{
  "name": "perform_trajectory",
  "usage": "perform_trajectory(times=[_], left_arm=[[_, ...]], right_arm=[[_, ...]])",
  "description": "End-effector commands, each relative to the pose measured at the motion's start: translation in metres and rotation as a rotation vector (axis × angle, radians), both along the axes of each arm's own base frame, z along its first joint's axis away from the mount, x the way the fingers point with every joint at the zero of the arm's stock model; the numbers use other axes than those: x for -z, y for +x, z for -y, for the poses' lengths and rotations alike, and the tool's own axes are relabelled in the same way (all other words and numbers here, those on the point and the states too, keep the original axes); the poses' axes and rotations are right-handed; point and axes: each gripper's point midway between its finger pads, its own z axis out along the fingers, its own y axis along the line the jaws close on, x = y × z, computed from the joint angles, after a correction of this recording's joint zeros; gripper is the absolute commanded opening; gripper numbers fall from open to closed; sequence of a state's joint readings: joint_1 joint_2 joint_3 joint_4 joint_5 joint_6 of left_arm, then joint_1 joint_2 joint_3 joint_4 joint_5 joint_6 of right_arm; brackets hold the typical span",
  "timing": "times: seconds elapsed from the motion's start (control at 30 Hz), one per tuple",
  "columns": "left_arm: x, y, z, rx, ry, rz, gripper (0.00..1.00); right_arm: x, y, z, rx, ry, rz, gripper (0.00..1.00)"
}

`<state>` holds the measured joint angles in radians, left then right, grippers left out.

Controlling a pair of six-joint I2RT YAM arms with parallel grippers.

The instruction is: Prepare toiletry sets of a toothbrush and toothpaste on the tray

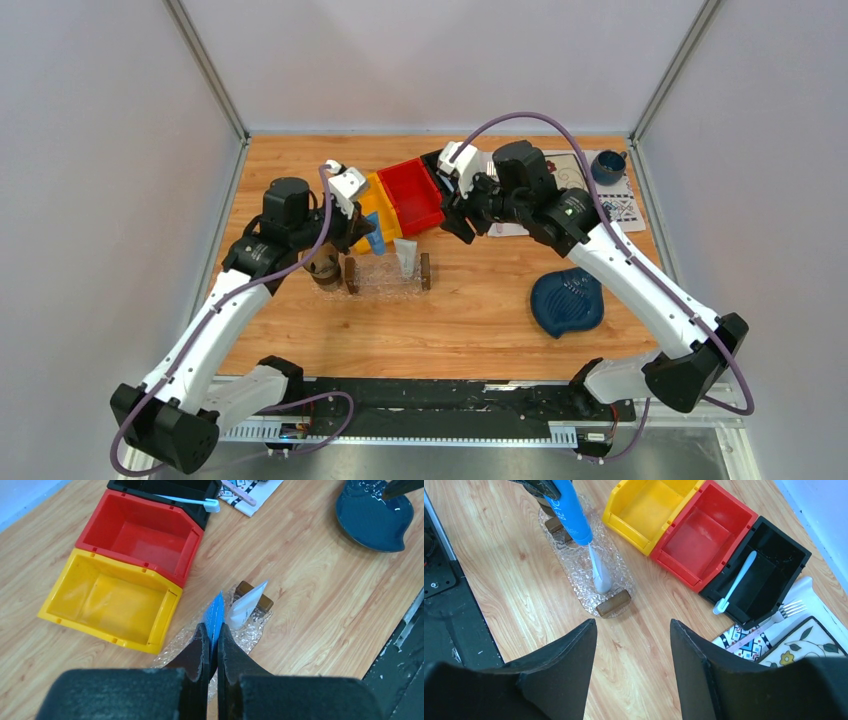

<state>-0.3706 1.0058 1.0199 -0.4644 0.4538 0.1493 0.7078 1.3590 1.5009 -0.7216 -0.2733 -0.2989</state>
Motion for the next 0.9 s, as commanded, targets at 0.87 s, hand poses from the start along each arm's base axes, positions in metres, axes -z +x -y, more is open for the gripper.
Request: perform_trajectory(times=[0.87], left_arm=[[0.035, 0.016, 0.013, -0.042, -0.084, -0.097, 0.00]], right_arm=[[-0.005, 0.015, -0.002, 0.042, 0.019, 0.032, 0.60]])
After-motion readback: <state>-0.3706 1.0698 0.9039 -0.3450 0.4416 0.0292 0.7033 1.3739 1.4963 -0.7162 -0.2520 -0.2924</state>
